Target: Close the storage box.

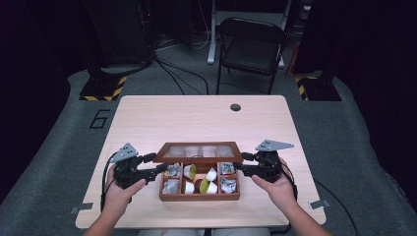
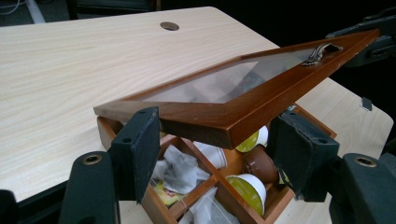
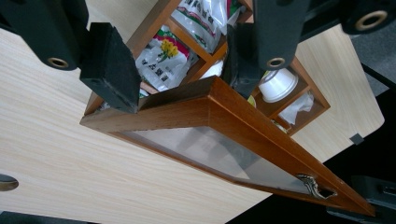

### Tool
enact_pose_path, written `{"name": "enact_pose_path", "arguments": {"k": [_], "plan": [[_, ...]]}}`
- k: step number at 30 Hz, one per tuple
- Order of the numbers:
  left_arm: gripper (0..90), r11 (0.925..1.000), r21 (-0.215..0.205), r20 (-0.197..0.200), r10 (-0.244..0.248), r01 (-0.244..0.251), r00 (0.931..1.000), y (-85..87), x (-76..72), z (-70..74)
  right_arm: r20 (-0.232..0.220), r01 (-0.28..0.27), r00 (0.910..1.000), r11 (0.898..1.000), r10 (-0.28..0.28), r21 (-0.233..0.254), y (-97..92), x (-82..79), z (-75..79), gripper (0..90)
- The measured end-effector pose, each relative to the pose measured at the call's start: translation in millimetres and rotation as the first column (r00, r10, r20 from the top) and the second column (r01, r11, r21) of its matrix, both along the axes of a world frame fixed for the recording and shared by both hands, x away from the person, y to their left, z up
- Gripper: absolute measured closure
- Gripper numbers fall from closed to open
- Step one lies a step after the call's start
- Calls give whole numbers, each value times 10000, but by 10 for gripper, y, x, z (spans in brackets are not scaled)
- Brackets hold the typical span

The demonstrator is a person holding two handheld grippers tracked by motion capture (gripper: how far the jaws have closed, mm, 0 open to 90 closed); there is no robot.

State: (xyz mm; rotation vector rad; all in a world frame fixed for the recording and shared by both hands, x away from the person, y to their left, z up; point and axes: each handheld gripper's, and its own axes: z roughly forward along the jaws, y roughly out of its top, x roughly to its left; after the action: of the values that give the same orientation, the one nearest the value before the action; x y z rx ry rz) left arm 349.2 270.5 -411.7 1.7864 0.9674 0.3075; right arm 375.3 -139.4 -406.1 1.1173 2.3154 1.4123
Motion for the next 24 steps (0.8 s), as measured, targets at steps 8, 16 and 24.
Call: {"name": "enact_pose_path", "arguments": {"k": [8, 16, 24], "plan": [[345, 9997, 234, -54, 125, -123, 9999, -28, -83, -157, -30, 0, 10000, 10000, 0, 9, -8, -105, -149, 465], [346, 9993, 376, -262, 78, -68, 9996, -30, -142, -298, -20, -39, 10000, 9999, 39, -111, -9, -187, -307, 465], [347, 9985, 544, -400, 16, 6, 9992, -35, -193, -405, 88, -3, 10000, 9998, 4, -185, -2, -267, -438, 464]]}}
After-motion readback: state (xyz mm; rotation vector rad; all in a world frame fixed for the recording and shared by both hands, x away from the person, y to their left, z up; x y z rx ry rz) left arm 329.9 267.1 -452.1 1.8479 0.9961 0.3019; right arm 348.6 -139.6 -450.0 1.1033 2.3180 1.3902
